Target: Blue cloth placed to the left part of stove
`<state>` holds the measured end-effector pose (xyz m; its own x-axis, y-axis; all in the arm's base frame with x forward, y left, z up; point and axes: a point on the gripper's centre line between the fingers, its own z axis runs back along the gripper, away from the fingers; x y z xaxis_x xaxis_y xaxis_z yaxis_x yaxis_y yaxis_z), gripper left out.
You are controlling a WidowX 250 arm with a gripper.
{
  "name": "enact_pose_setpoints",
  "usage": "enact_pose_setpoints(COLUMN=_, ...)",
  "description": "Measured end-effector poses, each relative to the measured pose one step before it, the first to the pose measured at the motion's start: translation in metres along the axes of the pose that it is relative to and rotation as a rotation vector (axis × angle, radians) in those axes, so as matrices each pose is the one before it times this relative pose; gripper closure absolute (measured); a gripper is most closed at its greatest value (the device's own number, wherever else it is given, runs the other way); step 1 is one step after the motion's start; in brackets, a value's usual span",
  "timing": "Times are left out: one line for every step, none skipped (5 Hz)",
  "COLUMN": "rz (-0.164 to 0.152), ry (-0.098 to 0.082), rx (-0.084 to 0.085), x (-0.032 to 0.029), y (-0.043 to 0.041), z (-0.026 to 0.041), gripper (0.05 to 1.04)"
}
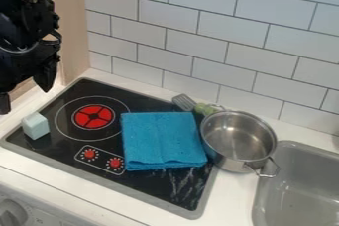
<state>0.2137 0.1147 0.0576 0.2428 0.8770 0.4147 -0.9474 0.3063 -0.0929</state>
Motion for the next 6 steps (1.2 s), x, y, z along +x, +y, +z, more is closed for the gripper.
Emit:
enact_pose_setpoints(rz=-0.0016, ry=0.0295, rx=0.0368, x=-0.01036, y=0.01056, z=-0.00551, gripper=0.085)
enact_pose_setpoints(rz=-0.0193, ry=0.035, rx=0.0076, x=-0.01701, y=-0.00648, z=0.00414, gripper=0.085)
enact_pose_setpoints(rz=0.0089, ry=0.0247, rx=-0.0169, x=-0.01286, y=-0.01402, z=0.00807, gripper=0.085)
enact_pose_setpoints(rz=-0.02, ry=0.0015, rx=-0.0439, x=-0.01106, y=-0.01861, z=0.01181, gripper=0.085)
enact_pose_setpoints(rz=-0.0091, ry=0.04, rx=-0.0504, x=-0.01656, y=-0.02229, z=0.01173, gripper=0.085)
enact_pose_setpoints(rz=-0.0484, ry=0.0306, rx=0.0121, x=-0.01941, y=-0.0207, z=-0.00068, gripper=0.085)
